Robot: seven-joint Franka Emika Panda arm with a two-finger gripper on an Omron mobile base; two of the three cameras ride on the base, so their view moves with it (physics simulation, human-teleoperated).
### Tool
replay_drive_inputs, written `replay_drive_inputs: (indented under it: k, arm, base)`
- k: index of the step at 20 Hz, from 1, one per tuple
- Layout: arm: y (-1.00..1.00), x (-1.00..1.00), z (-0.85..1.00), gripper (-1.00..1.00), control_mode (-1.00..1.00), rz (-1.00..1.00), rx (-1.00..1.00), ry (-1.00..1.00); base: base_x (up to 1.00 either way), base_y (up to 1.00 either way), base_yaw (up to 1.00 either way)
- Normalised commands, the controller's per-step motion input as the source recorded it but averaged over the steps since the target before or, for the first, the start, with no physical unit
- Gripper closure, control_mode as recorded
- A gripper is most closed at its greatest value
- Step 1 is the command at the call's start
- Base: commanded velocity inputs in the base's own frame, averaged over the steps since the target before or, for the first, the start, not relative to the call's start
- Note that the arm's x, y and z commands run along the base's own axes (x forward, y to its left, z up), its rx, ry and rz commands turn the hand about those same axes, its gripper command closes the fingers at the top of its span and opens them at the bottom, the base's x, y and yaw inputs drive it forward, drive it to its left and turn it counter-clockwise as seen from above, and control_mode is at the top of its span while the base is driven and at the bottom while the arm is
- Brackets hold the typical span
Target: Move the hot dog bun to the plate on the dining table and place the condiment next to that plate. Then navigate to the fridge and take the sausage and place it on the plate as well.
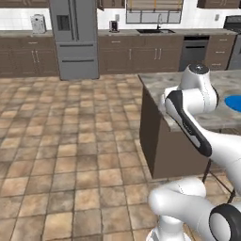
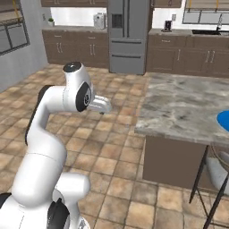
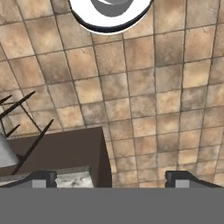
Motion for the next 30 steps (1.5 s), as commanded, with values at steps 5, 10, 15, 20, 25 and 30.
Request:
replay_drive_inputs:
  k: [5, 10, 15, 20, 25, 30]
  arm:
    - [0.0, 0.0, 0.0, -1.0, 1.0, 0.0, 0.0, 0.0]
    - [0.0, 0.0, 0.0, -1.0, 1.0, 0.0, 0.0, 0.0]
    - [0.0, 0.0, 0.0, -1.0, 1.0, 0.0, 0.0, 0.0]
    - [0.0, 0.0, 0.0, -1.0, 1.0, 0.0, 0.0, 0.0]
    - [0.0, 0.0, 0.0, -1.0, 1.0, 0.0, 0.0, 0.0]
    - [0.0, 0.0, 0.0, -1.0, 1.0, 0.0, 0.0, 0.0]
  base:
    - [0.64, 0.99, -0.01]
    - [0.99, 0.6, 0.0]
    - [1.0, 0.26, 0.0]
    - [1.0, 0.02, 0.0]
    - [1.0, 0.0, 0.0]
    - [1.0, 0.0, 0.0]
